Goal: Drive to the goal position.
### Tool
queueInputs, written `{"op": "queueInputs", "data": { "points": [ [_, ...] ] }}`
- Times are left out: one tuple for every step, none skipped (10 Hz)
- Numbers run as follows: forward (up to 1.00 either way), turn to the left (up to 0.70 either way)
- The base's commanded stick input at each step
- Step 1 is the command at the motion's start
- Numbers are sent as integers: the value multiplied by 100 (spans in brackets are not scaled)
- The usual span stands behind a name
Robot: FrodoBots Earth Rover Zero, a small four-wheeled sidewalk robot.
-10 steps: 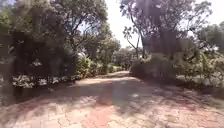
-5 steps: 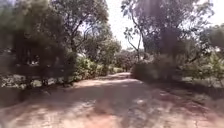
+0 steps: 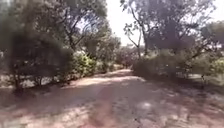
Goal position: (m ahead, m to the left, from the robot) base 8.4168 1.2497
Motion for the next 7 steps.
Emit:
{"op": "queueInputs", "data": {
  "points": [
    [70, 0],
    [70, 0],
    [70, 0],
    [70, 0],
    [70, 0],
    [70, -18],
    [70, -35]
  ]
}}
